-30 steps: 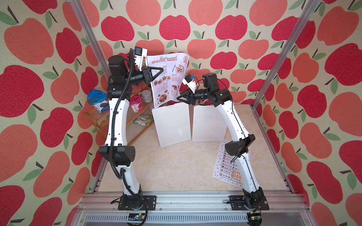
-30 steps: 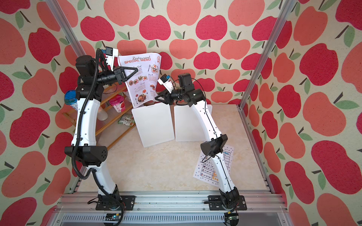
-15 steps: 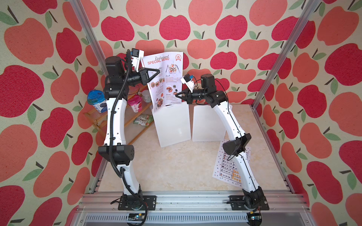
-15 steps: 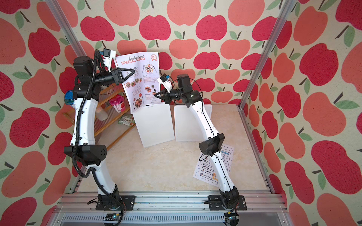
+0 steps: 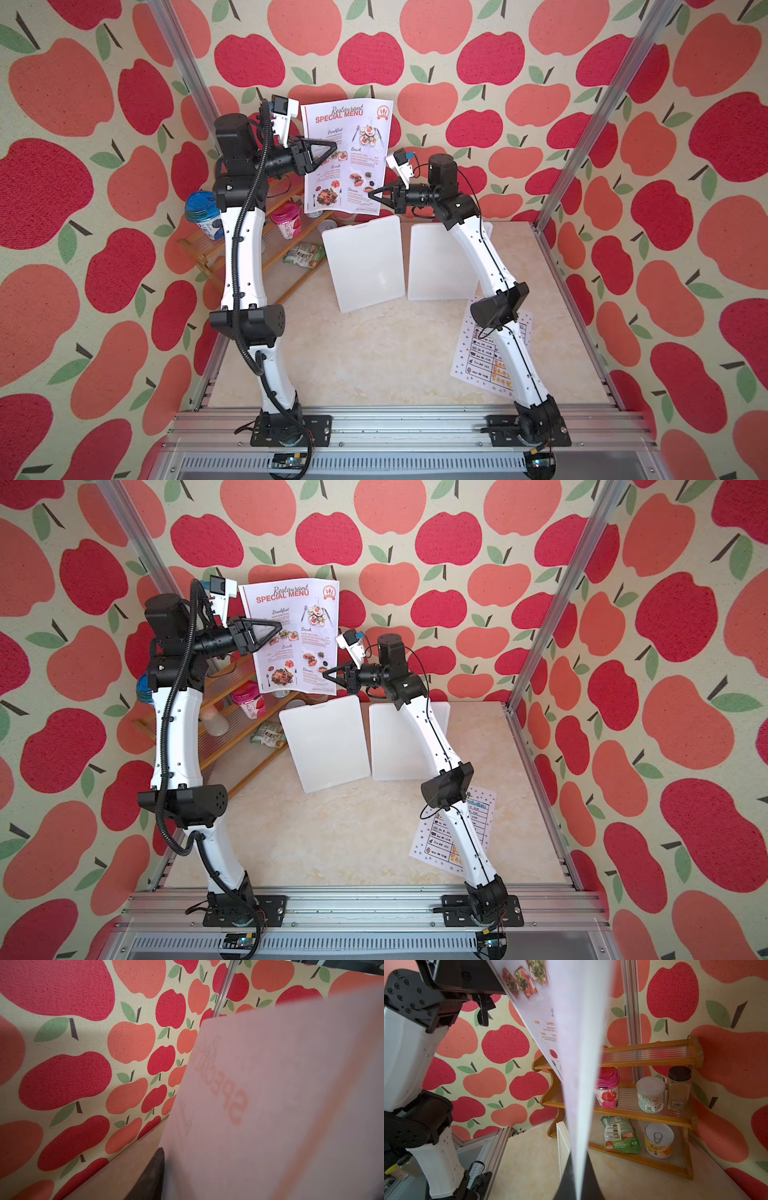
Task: Insert the menus into the narrow rack
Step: Insert the menu into the narrow rack.
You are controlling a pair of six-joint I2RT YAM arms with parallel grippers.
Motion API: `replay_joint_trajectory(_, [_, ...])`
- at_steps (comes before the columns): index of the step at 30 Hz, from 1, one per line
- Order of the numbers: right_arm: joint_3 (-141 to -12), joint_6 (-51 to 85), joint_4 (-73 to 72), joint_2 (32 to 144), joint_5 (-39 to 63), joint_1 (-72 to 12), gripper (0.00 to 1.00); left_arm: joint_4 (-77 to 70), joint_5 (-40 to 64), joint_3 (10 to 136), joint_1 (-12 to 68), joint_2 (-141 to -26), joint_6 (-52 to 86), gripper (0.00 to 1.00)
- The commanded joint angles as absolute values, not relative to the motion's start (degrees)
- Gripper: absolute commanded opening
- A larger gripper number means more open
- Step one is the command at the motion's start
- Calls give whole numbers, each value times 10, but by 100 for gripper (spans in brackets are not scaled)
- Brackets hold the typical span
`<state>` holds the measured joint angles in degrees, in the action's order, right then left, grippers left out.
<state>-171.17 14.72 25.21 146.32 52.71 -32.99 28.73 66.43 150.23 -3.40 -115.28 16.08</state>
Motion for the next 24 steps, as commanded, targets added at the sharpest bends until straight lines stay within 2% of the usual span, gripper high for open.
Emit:
replay_joint_trajectory(1, [-1727,240,171,1492,558,-328,0,323,654,1507,-38,-1151,133,45])
replay_joint_trajectory(5, [-1733,265,147,1504,563,-332,0,329,645,1482,-38,-1140,118,45])
replay_joint_trajectory(10, [-1733,229,184,1499,550,-342,0,370,637,1461,-37,-1129,84,42])
replay_joint_trajectory(12, [-1732,217,197,1498,547,-345,0,380,629,1441,-38,-1118,65,36])
replay_joint_trajectory(16, [-1732,209,204,1500,540,-350,0,388,605,1438,-41,-1106,55,14])
replay_joint_trajectory(17, [-1732,212,200,1502,540,-350,0,385,603,1441,-42,-1105,60,12])
replay_joint_trajectory(24, [-1733,219,192,1504,541,-356,0,398,581,1455,-43,-1092,60,19])
